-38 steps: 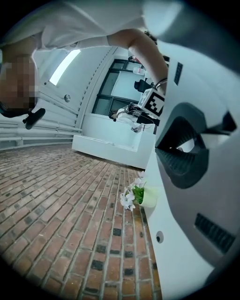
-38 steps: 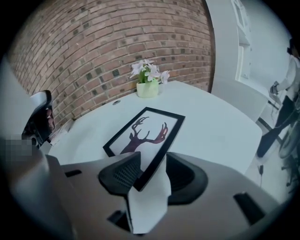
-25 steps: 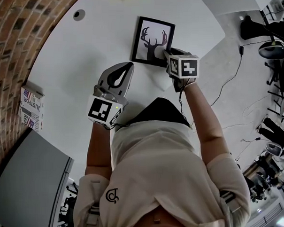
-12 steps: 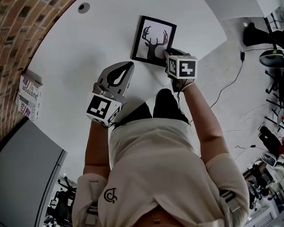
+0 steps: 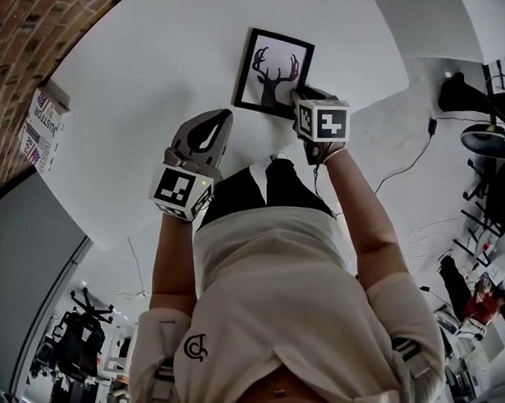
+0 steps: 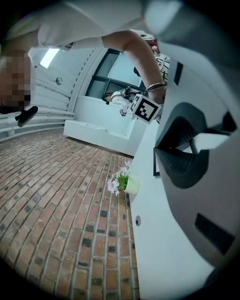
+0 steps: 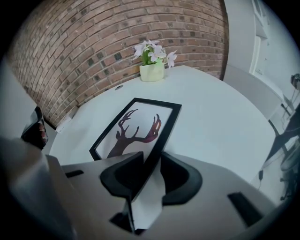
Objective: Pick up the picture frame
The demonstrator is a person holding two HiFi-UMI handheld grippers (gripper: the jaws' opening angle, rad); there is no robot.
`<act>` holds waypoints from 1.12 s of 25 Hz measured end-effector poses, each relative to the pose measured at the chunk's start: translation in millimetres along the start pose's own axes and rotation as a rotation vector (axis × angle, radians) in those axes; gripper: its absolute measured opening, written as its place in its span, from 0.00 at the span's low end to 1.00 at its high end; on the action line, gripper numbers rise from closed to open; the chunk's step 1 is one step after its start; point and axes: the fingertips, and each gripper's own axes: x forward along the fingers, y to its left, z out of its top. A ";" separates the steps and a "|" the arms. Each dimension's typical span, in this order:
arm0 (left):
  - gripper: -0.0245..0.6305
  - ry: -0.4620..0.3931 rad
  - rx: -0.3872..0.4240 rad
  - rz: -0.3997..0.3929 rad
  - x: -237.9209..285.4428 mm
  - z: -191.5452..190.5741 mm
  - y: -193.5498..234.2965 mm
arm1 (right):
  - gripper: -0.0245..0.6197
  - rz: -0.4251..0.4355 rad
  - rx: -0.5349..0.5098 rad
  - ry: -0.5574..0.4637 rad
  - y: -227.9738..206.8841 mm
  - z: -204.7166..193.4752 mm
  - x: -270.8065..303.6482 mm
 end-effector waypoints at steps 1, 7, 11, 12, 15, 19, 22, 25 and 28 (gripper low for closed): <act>0.06 0.001 -0.008 0.019 -2.1 -3.5 -2.1 | 0.23 0.007 -0.017 0.003 -0.3 -1.4 -0.8; 0.06 -0.019 -0.024 0.103 -11.9 -15.1 -20.3 | 0.23 0.043 -0.102 0.021 0.3 -15.8 -7.8; 0.06 -0.026 -0.046 0.149 -18.3 -27.8 -35.5 | 0.23 0.070 -0.161 0.033 2.4 -26.4 -12.0; 0.06 -0.026 -0.053 0.161 -20.8 -32.3 -39.6 | 0.23 0.076 -0.178 0.036 3.2 -29.6 -13.2; 0.06 -0.033 -0.072 0.200 -29.6 -44.0 -52.6 | 0.23 0.098 -0.230 0.044 6.3 -40.3 -16.5; 0.06 -0.043 -0.089 0.257 -38.8 -53.6 -69.3 | 0.23 0.126 -0.295 0.055 7.4 -49.8 -24.2; 0.06 -0.042 -0.111 0.297 -46.8 -66.4 -82.4 | 0.23 0.147 -0.335 0.058 8.4 -58.7 -29.5; 0.06 -0.052 -0.123 0.337 -56.0 -77.0 -93.0 | 0.23 0.170 -0.377 0.059 12.1 -67.6 -32.5; 0.06 -0.054 -0.132 0.364 -63.5 -87.8 -103.8 | 0.23 0.193 -0.420 0.064 16.6 -77.0 -35.8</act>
